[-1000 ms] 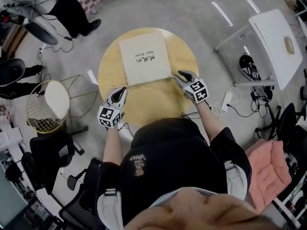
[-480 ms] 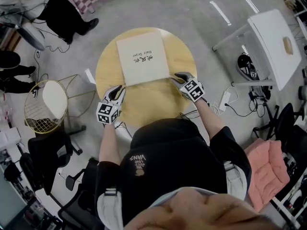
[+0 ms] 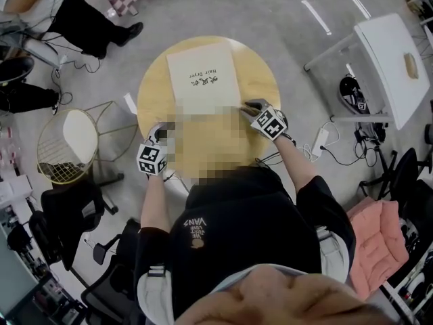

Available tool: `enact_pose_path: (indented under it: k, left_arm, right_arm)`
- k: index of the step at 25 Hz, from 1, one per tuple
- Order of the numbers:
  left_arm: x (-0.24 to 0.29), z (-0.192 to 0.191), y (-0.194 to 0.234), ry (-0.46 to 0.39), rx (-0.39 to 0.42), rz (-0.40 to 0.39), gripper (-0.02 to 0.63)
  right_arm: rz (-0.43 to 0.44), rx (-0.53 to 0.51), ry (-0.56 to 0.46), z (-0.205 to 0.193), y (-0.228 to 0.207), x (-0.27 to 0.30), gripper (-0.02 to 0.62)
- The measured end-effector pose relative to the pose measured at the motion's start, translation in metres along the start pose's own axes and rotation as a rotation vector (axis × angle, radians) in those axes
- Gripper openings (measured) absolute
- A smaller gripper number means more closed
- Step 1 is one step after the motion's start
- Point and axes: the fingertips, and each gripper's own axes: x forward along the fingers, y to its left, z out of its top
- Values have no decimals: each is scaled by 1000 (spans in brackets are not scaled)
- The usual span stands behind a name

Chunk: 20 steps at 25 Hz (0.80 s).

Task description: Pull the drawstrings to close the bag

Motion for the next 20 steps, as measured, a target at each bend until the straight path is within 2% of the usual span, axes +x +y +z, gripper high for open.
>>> enact_pose_path:
  k: [5, 7, 16, 20]
  left_arm:
    - [-3, -4, 2, 0, -19, 13, 86]
    - [-4, -6, 3, 1, -24, 14, 86]
    - [-2, -9, 7, 5, -40, 18, 86]
    - [0, -14, 13, 28, -14, 31, 89]
  right_arm:
    - [4, 6, 3, -4, 0, 2, 96]
    - [-3, 19, -8, -3, -2, 2, 29]
    - [2, 30, -9, -4, -3, 4, 29]
    - [5, 32, -4, -4, -4, 4, 15]
